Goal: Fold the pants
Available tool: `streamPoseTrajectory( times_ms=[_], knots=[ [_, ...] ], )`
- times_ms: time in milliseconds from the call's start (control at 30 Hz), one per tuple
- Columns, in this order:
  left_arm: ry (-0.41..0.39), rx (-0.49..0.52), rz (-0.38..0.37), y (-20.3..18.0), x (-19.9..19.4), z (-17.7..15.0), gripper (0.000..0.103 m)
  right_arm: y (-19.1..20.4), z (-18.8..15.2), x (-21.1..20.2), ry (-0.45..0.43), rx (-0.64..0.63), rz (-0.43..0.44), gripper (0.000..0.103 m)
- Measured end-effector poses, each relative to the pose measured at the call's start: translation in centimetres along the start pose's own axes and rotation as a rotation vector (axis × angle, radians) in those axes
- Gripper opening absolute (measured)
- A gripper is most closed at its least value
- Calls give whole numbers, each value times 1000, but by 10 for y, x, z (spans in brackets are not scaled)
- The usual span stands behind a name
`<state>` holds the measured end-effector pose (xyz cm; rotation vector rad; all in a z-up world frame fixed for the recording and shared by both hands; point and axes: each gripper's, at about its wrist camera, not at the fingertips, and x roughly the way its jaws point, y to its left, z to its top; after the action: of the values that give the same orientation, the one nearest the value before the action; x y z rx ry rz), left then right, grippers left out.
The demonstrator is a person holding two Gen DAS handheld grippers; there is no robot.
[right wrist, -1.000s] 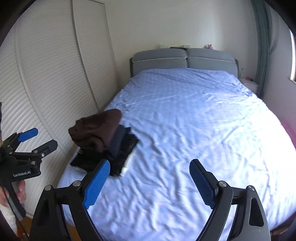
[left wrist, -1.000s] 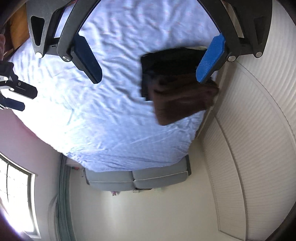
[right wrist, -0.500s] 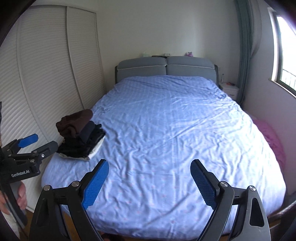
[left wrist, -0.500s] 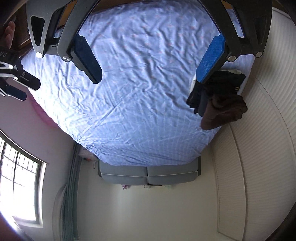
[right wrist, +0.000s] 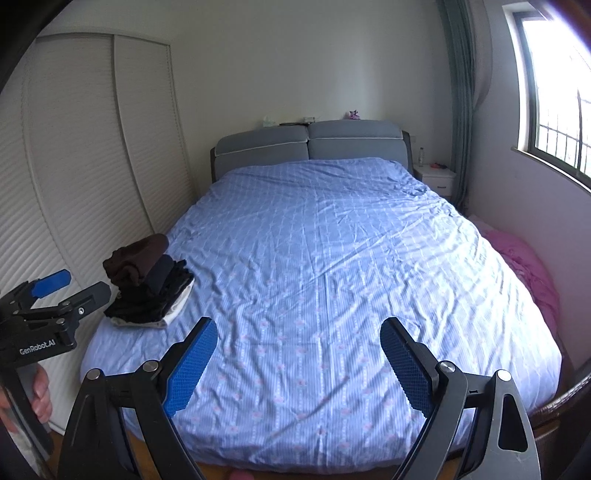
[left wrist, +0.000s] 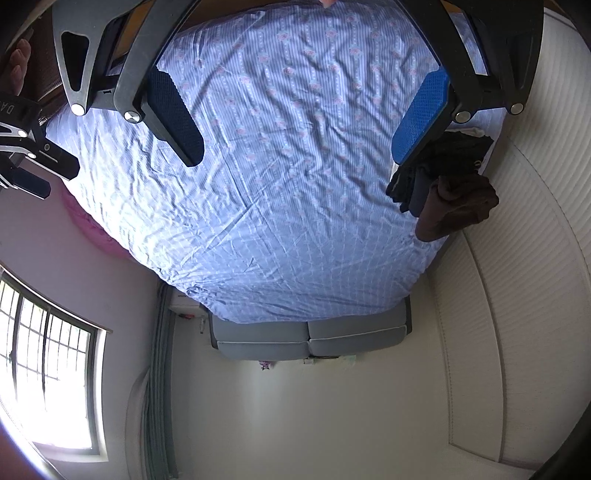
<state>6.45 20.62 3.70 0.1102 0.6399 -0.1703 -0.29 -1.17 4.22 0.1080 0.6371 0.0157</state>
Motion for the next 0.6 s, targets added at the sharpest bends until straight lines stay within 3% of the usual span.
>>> streamPoseTrajectory(
  times_ms=[600],
  knots=[
    [-31, 1, -10, -14, -11, 1, 103, -7, 0, -11, -17, 11, -6, 90]
  ],
)
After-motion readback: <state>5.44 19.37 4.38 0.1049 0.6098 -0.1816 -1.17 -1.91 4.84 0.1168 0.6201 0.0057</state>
